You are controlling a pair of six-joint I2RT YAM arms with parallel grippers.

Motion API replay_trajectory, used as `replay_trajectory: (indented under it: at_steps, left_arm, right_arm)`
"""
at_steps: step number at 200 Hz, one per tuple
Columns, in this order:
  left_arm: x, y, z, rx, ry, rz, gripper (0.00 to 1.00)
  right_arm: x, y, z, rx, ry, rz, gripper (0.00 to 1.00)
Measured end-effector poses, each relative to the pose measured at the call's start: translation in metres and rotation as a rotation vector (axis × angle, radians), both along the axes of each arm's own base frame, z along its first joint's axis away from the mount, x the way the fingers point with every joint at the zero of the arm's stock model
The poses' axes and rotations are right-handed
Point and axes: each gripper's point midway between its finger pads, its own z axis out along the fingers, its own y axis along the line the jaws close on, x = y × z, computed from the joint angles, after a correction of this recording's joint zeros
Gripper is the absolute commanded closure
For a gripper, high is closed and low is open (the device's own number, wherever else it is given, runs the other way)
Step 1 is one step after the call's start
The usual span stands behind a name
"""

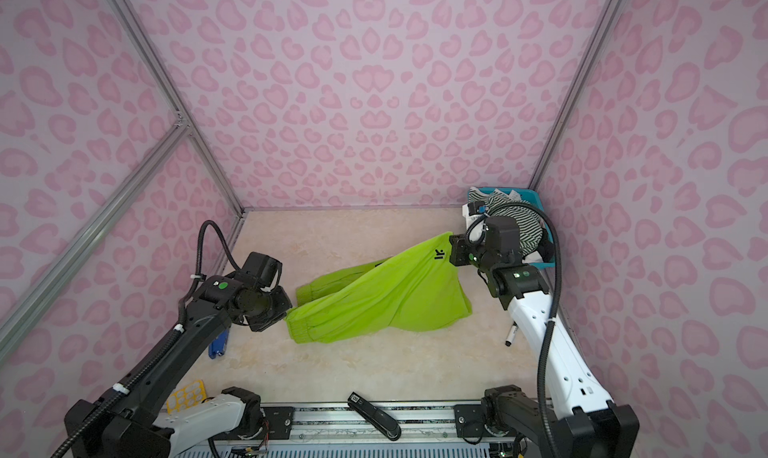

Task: Fold and stack the mixed laundry pile

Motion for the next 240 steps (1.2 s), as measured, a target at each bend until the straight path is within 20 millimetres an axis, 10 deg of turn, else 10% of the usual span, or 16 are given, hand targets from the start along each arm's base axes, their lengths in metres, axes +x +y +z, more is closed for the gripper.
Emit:
replay_trajectory:
  at_steps: [108,136,154,179,240]
  left_arm:
    - [0.147,-0.007,-0.028,-0.17,-0.031,-0.079,0.97]
    - [0.187,-0.017,-0.027,-0.246,-0.079,-0.094,0.75]
    - [0.215,-0.02,-0.025,-0.282,-0.13,-0.092,0.57]
    - [0.239,-0.016,-0.026,-0.295,-0.187,-0.065,0.41]
    - [0.233,0.008,-0.018,-0.168,-0.244,-0.041,0.38]
  right_arm:
    - [0.133,0.002,-0.151,-0.071,0.277,-0.104,1.0]
    - [0.161,-0.003,-0.17,-0.084,0.3,-0.155,1.0]
    - [0.175,-0.007,-0.178,-0.1,0.315,-0.178,0.99]
    - [0.187,-0.011,-0.179,-0.118,0.336,-0.204,0.73]
    - [0.144,-0.023,-0.147,-0.188,0.37,-0.196,0.46]
